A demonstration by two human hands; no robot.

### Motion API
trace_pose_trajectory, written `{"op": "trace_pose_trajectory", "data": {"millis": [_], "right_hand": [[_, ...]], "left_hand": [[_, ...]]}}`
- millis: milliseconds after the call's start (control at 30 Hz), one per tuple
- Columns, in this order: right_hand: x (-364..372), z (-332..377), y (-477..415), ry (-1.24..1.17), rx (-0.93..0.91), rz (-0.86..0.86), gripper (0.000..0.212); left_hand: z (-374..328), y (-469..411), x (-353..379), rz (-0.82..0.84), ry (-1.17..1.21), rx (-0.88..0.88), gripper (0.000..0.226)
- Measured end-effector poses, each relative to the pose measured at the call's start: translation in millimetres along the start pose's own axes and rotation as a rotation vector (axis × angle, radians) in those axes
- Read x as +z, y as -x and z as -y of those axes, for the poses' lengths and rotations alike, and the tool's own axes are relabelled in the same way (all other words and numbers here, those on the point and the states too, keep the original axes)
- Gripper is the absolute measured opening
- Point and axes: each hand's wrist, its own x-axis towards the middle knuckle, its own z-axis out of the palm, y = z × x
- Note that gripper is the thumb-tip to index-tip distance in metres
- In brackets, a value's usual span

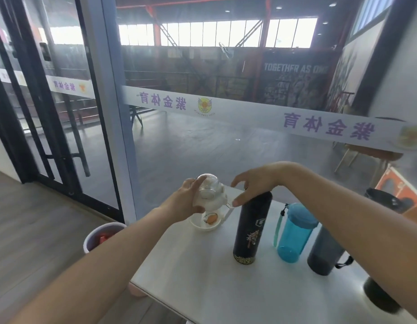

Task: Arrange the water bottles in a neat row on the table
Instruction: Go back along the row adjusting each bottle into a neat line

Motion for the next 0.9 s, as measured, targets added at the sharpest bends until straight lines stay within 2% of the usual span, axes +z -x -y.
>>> {"op": "trace_pose_trajectory", "data": {"millis": [100, 167, 267, 500, 600, 767, 900], "right_hand": [[5, -6, 12, -0.060, 0.036, 0.043, 0.082], [11, -6, 17, -0.025, 0.031, 0.042, 0.070], [17, -10, 18, 0.008, 0.004, -0.036, 0.048], [17, -34, 28, -0.004, 0.046, -0.206, 0.043], [24, -43, 26, -0.024, 0.063, -0.253, 0.045], [33, -44, 21, -0.017, 0.037, -0.329, 0.066], [35, -42, 20, 0.032, 0.059, -0.317, 0.077]], "left_hand": [[-10, -2, 1, -0.027, -0.135, -0.044, 0.101], [-15, 0, 2, -0.056, -0.218, -0.052, 0.102], [-18, 5, 6, -0.079, -0.272, -0.047, 0.104], [-27, 8, 7, -0.105, -0.256, -0.022, 0.098], [-32, 9, 7, -0.101, -0.253, -0.030, 0.097], [-35, 14, 8, -0.098, -0.256, -0.018, 0.096], [-31, 19, 7, -0.113, -0.238, -0.012, 0.094]]}}
